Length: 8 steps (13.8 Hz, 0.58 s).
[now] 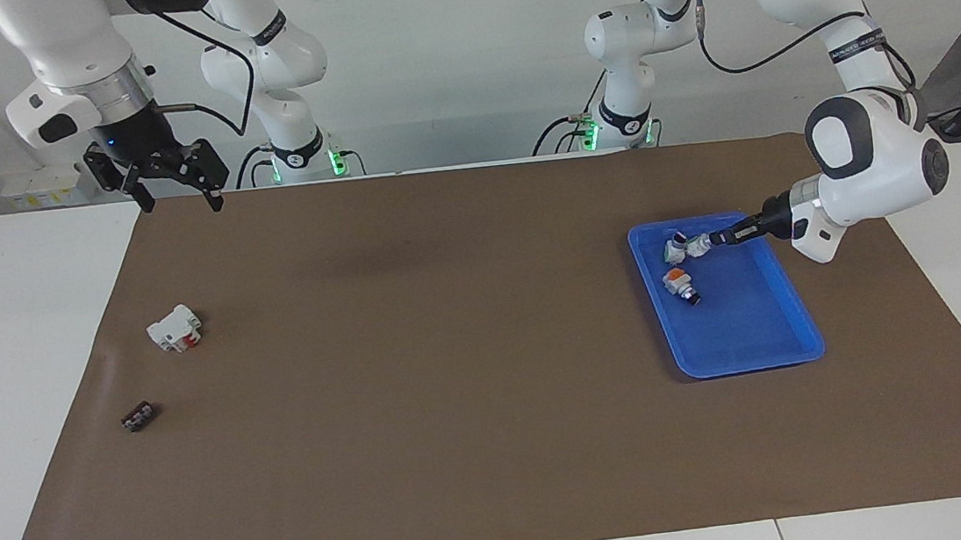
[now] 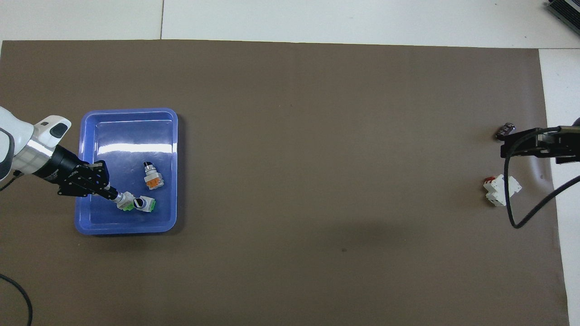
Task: Turn and place switch with both arms
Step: 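Lower the switch into the blue tray with the left gripper, then open the left gripper to release the switch in the tray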
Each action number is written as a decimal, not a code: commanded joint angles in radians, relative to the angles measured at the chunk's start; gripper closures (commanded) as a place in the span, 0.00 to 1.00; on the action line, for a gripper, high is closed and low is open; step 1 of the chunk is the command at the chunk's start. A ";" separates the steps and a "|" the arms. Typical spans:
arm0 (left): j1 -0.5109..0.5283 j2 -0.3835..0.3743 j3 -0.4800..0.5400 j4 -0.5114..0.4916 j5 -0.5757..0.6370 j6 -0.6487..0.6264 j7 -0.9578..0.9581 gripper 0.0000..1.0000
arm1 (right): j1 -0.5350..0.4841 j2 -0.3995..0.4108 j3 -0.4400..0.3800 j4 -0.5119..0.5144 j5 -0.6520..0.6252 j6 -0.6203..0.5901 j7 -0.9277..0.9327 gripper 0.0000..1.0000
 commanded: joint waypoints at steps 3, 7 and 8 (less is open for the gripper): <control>-0.008 0.017 0.001 0.033 0.028 0.008 0.059 0.49 | -0.010 -0.011 0.007 0.005 -0.001 -0.020 -0.021 0.00; -0.014 0.015 0.000 0.094 0.051 0.016 0.128 0.30 | -0.010 -0.017 0.007 0.005 -0.001 -0.020 -0.021 0.00; -0.015 0.011 -0.002 0.108 0.065 0.029 0.160 0.19 | -0.010 -0.018 0.007 0.005 -0.001 -0.020 -0.021 0.00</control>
